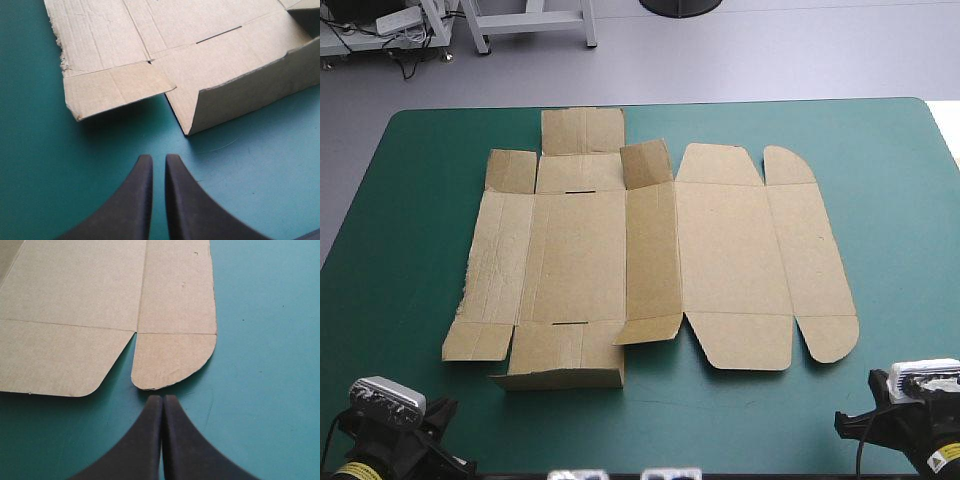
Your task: Fold the box
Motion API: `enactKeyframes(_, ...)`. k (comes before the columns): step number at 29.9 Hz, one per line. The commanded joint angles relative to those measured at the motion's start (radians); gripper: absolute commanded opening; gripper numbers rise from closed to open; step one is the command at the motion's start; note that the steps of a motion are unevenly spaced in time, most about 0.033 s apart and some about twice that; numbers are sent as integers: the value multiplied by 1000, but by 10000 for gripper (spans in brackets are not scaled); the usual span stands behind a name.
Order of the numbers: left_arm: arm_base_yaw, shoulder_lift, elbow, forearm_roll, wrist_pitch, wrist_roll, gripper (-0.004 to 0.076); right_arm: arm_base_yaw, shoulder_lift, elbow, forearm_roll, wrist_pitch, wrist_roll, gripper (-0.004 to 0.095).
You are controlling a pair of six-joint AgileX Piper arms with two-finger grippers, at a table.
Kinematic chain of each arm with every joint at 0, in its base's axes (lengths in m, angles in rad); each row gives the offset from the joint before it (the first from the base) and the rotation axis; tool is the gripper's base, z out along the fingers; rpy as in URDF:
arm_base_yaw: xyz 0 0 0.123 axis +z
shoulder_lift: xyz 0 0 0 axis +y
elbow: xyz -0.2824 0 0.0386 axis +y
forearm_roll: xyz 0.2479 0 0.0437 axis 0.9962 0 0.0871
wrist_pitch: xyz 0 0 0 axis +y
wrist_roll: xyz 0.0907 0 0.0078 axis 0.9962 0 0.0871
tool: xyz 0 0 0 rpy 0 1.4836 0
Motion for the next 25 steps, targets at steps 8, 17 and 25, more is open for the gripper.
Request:
enactKeyframes(8,-6,15,-22,-9,-63,-2,62,3,14,-27,-2,-70,-8,-20)
enactKeyframes(17,-6,19,-28,-11,-63,24,14,3,14,-27,-2,-70,-8,-20)
enactKeyframes(25,-6,149,-222,-20,-111,63,-9,3,14,-27,-2,-73,-8,-20)
